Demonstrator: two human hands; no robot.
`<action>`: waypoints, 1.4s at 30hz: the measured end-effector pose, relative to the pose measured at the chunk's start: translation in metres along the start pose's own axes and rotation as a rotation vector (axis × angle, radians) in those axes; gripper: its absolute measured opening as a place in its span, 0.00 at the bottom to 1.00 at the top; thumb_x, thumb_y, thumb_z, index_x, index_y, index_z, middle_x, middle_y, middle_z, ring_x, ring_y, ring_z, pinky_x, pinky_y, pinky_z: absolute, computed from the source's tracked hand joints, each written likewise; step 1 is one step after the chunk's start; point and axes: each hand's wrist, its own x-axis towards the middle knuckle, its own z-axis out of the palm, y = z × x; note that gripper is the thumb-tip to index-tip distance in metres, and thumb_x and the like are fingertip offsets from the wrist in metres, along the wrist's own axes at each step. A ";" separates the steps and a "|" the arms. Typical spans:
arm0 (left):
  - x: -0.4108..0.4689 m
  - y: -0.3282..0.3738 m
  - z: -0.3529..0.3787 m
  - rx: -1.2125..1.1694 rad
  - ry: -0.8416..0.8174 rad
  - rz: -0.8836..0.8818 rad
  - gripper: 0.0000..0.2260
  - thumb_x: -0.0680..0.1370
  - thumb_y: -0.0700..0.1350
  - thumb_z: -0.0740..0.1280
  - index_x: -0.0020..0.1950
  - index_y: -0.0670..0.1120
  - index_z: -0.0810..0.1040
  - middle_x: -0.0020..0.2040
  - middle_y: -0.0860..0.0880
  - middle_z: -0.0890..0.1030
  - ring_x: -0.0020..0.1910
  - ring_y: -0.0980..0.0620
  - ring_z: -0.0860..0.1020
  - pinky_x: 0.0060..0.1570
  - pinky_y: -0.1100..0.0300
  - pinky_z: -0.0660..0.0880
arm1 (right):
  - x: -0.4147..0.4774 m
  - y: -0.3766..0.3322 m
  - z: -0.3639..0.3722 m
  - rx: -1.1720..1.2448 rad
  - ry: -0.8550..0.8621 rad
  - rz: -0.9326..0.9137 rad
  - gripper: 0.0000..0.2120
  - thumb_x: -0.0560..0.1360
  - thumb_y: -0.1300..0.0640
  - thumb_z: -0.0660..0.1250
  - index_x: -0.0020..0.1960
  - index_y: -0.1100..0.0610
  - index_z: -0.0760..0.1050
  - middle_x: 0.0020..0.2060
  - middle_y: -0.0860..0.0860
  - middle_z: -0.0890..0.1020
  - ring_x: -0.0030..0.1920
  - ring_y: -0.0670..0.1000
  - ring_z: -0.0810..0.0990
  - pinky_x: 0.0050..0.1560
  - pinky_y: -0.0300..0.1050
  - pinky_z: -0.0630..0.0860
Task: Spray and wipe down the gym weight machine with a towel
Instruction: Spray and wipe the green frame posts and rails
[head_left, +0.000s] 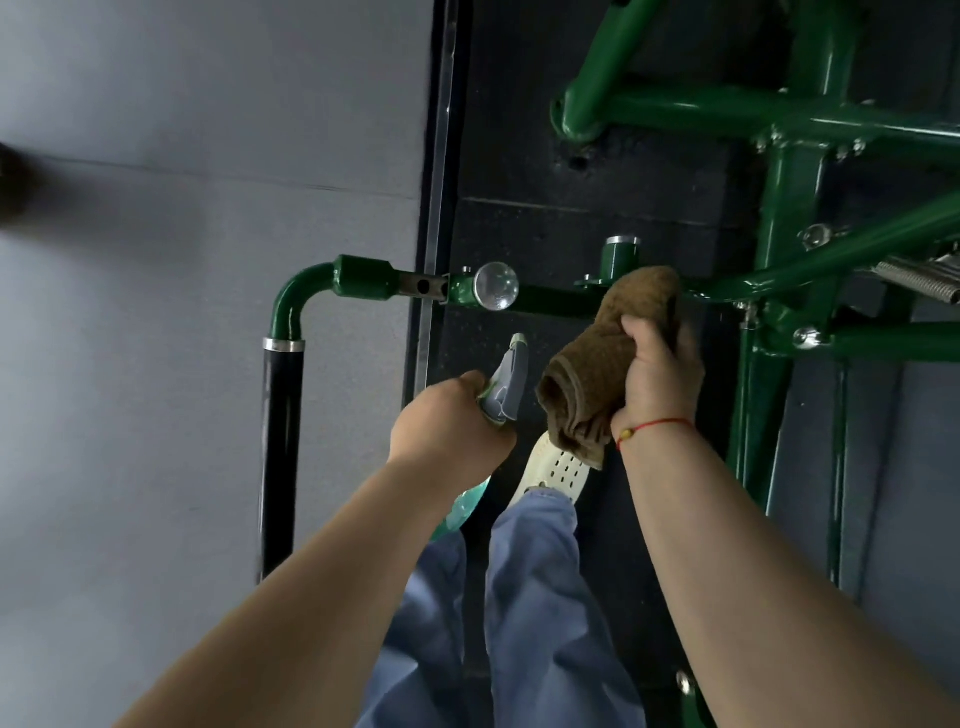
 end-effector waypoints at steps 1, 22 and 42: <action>-0.001 0.002 0.000 -0.006 0.000 -0.001 0.08 0.73 0.49 0.71 0.48 0.52 0.74 0.36 0.55 0.75 0.40 0.48 0.78 0.36 0.58 0.72 | 0.001 -0.003 0.003 -0.076 -0.004 -0.091 0.15 0.76 0.55 0.71 0.60 0.46 0.76 0.58 0.47 0.79 0.57 0.51 0.80 0.59 0.49 0.79; -0.024 0.020 -0.007 -0.328 0.356 -0.109 0.15 0.73 0.43 0.73 0.52 0.58 0.73 0.45 0.57 0.78 0.47 0.47 0.79 0.50 0.48 0.79 | 0.010 -0.013 0.016 -0.671 -0.461 -0.983 0.21 0.71 0.60 0.71 0.64 0.59 0.76 0.65 0.57 0.73 0.66 0.57 0.72 0.67 0.46 0.72; -0.017 0.011 -0.014 -0.391 0.353 -0.183 0.13 0.72 0.42 0.72 0.54 0.54 0.76 0.42 0.55 0.79 0.42 0.51 0.79 0.46 0.46 0.80 | -0.013 0.041 0.030 -0.623 -0.442 -0.672 0.16 0.70 0.63 0.76 0.54 0.58 0.74 0.57 0.48 0.69 0.54 0.49 0.75 0.55 0.32 0.73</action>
